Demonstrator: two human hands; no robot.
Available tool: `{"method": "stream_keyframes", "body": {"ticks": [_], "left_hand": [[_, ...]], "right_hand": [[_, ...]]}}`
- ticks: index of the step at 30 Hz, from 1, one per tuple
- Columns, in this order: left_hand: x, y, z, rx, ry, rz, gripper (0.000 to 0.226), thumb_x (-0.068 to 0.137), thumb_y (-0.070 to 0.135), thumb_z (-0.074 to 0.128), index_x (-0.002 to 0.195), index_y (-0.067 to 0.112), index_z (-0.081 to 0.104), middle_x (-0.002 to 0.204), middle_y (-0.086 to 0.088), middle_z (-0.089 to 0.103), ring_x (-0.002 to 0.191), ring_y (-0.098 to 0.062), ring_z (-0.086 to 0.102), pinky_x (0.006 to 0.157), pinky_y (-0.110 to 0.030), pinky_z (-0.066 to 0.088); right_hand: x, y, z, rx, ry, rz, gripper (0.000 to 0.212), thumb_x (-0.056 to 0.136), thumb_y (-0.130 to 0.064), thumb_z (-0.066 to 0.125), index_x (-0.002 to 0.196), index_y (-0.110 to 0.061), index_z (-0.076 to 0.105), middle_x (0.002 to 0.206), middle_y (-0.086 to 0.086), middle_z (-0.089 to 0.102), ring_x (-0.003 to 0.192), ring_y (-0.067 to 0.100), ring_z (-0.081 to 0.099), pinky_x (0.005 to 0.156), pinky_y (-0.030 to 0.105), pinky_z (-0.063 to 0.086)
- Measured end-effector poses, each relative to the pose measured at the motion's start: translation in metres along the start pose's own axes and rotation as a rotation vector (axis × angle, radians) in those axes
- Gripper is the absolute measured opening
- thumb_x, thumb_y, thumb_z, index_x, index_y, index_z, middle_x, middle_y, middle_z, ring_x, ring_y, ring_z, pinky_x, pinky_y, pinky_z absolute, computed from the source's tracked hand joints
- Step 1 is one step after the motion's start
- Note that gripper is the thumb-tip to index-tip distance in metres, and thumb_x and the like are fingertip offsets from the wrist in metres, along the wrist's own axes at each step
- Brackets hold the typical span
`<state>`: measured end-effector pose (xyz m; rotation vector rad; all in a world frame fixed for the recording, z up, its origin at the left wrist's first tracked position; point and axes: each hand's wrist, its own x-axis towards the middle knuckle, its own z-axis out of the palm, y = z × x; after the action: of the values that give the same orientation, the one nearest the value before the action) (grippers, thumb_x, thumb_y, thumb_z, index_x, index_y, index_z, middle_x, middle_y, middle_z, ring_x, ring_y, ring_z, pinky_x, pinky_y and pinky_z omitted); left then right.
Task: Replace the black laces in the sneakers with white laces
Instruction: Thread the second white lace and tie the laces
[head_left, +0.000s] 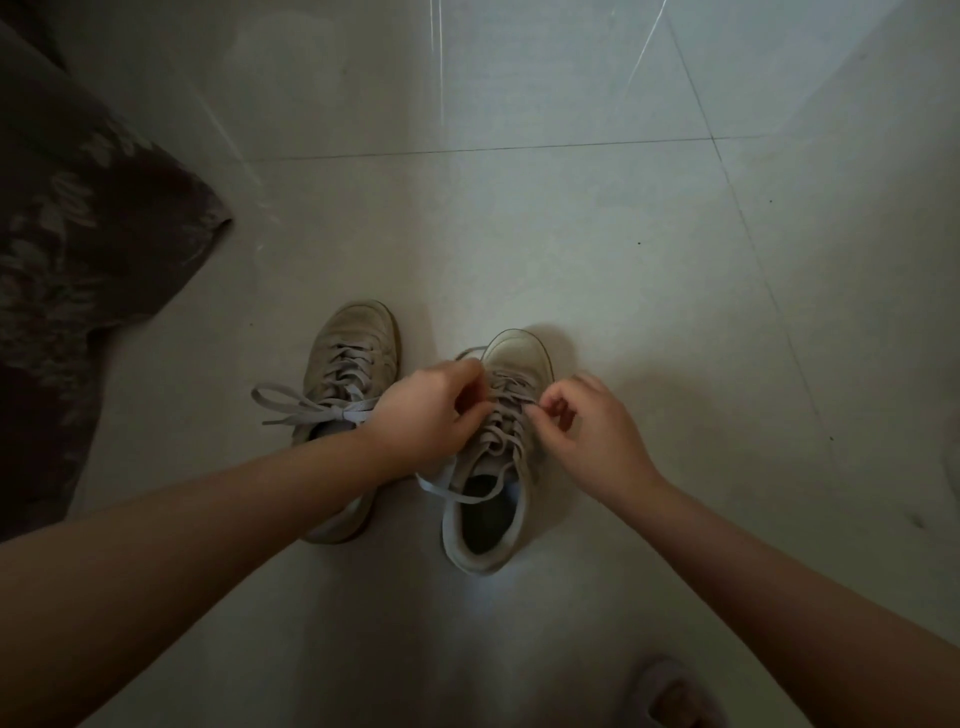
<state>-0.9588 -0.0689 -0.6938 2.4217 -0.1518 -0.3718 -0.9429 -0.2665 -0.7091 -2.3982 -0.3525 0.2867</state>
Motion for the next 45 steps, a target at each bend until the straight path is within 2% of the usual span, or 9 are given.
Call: {"method": "stream_keyframes", "body": {"ticks": [8,14,17,22,26,31,37,42,45], "left_hand": [[0.004,0.01,0.001,0.215,0.005,0.114,0.02,0.092,0.029,0.053,0.107,0.023,0.065,0.104,0.002,0.06,0.088,-0.02,0.06,0.071,-0.036,0.051],[0.012,0.017,0.005,0.459,-0.042,0.095,0.02,0.097,0.027,0.042,0.111,0.018,0.053,0.11,0.001,0.052,0.085,-0.019,0.058,0.059,-0.03,0.04],[0.004,0.008,0.005,0.38,-0.032,0.009,0.024,0.097,0.028,0.04,0.114,0.013,0.047,0.112,-0.003,0.049,0.079,-0.021,0.056,0.059,-0.031,0.039],[0.0,0.0,0.008,0.079,0.003,-0.193,0.013,0.094,0.022,0.043,0.098,0.012,0.051,0.098,-0.008,0.055,0.079,-0.023,0.054,0.073,-0.04,0.05],[-0.003,-0.002,0.007,-0.006,0.066,-0.202,0.006,0.093,0.023,0.05,0.093,0.017,0.051,0.088,0.0,0.057,0.076,-0.018,0.058,0.068,-0.036,0.052],[-0.016,-0.003,0.002,0.079,0.154,0.086,0.011,0.086,0.033,0.063,0.09,0.023,0.065,0.09,0.01,0.054,0.075,-0.009,0.057,0.06,-0.031,0.051],[-0.006,0.005,0.006,0.038,0.103,-0.056,0.011,0.085,0.029,0.063,0.091,0.02,0.067,0.089,0.006,0.055,0.081,-0.014,0.058,0.071,-0.035,0.052],[0.0,0.011,0.006,0.331,-0.002,-0.019,0.022,0.093,0.031,0.044,0.102,0.014,0.055,0.103,-0.002,0.052,0.087,-0.021,0.056,0.066,-0.032,0.044],[-0.009,0.002,0.005,0.3,-0.013,-0.046,0.021,0.093,0.031,0.042,0.102,0.013,0.048,0.101,-0.002,0.048,0.086,-0.019,0.051,0.066,-0.032,0.041]], "right_hand": [[0.005,-0.009,0.009,0.04,-0.087,0.092,0.006,0.083,-0.02,0.065,0.082,-0.019,0.06,0.08,-0.001,0.058,0.07,0.012,0.053,0.065,0.028,0.047],[0.013,-0.024,0.005,-0.246,-0.234,0.075,0.018,0.092,-0.027,0.05,0.099,-0.012,0.056,0.096,0.004,0.053,0.088,0.023,0.055,0.071,0.032,0.042],[0.009,-0.021,0.0,-0.282,-0.228,0.049,0.017,0.094,-0.026,0.045,0.099,-0.011,0.052,0.098,0.003,0.05,0.09,0.023,0.053,0.072,0.033,0.041],[0.002,-0.008,0.003,-0.116,-0.21,0.106,0.007,0.091,-0.019,0.051,0.089,-0.013,0.051,0.089,-0.001,0.047,0.081,0.015,0.046,0.071,0.029,0.037],[0.005,-0.002,0.002,-0.017,-0.088,0.054,0.007,0.086,-0.017,0.058,0.082,-0.019,0.052,0.08,-0.009,0.046,0.07,0.003,0.043,0.065,0.025,0.036],[0.007,-0.012,-0.007,0.012,-0.136,-0.054,0.009,0.082,-0.024,0.068,0.078,-0.026,0.06,0.073,-0.015,0.048,0.065,0.0,0.046,0.061,0.019,0.04],[0.011,-0.022,-0.003,-0.138,-0.219,-0.056,0.007,0.083,-0.023,0.062,0.086,-0.017,0.063,0.085,-0.002,0.055,0.075,0.013,0.053,0.067,0.031,0.045],[0.01,-0.027,0.002,-0.411,-0.174,-0.278,0.011,0.081,-0.013,0.061,0.082,-0.002,0.06,0.083,0.015,0.058,0.075,0.034,0.057,0.056,0.03,0.031],[0.009,-0.021,-0.005,-0.305,-0.222,-0.149,0.012,0.088,-0.018,0.055,0.091,-0.007,0.057,0.092,0.008,0.054,0.084,0.024,0.052,0.066,0.033,0.039]]}}
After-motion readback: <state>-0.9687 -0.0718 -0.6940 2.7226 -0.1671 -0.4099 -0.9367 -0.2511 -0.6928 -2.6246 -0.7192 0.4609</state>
